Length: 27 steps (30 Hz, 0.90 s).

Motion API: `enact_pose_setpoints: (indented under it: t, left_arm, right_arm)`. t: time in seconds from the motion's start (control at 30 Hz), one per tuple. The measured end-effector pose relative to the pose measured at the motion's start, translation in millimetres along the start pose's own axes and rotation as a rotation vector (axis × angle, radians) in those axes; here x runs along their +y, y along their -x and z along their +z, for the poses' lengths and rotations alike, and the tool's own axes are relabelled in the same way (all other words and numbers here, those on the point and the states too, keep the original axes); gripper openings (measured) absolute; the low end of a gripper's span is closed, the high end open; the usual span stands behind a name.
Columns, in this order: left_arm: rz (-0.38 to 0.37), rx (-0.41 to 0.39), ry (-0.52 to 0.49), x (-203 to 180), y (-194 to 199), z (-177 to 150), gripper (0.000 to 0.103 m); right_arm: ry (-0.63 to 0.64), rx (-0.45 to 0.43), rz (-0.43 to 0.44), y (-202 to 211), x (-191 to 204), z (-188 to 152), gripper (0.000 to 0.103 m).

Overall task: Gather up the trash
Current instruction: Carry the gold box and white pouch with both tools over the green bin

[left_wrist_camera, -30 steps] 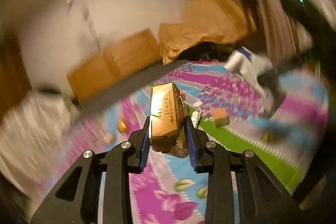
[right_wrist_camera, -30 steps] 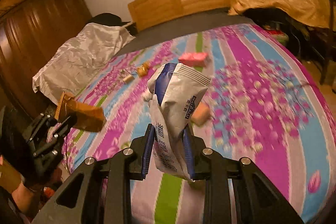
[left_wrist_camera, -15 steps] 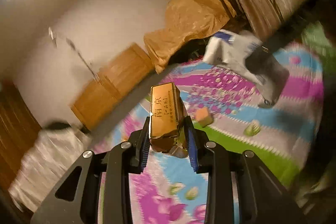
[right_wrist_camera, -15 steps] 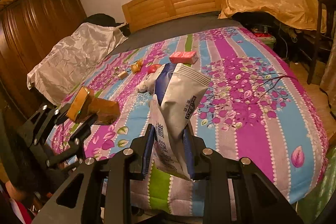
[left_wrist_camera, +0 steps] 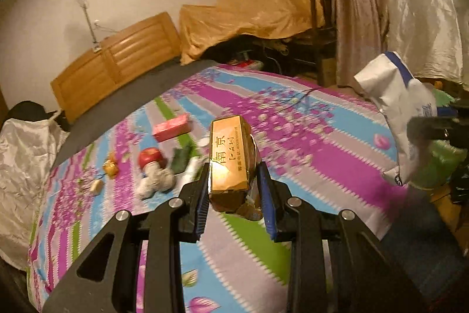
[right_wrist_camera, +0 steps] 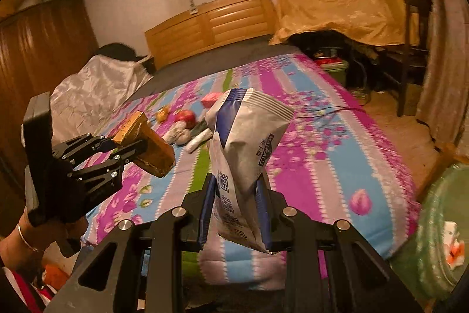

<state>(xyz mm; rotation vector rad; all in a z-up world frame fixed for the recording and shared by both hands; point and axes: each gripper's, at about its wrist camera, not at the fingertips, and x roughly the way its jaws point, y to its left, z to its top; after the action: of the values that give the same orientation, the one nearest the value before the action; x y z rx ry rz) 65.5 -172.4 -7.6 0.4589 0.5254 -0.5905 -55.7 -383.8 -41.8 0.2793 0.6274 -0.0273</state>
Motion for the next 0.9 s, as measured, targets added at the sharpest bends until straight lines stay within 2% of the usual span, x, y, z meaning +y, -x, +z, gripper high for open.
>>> enact_pose_setpoints:
  t: [0.23, 0.53, 0.73, 0.9]
  left_arm:
    - [-0.117, -0.022, -0.059, -59, -16, 51, 0.029]
    - [-0.253, -0.080, -0.162, -146, -28, 114, 0.030]
    - [-0.315, -0.116, -0.260, -210, -31, 142, 0.030]
    - [-0.367, -0.124, -0.329, -266, -38, 157, 0.030]
  right_arm:
    - [-0.078, -0.084, -0.158, 53, -60, 6, 0.029]
    - [-0.195, -0.120, -0.418, 119, -152, 10, 0.029]
    - [-0.294, -0.136, -0.589, 169, -224, 3, 0.029]
    - [-0.315, -0.119, -0.697, 189, -261, -7, 0.029]
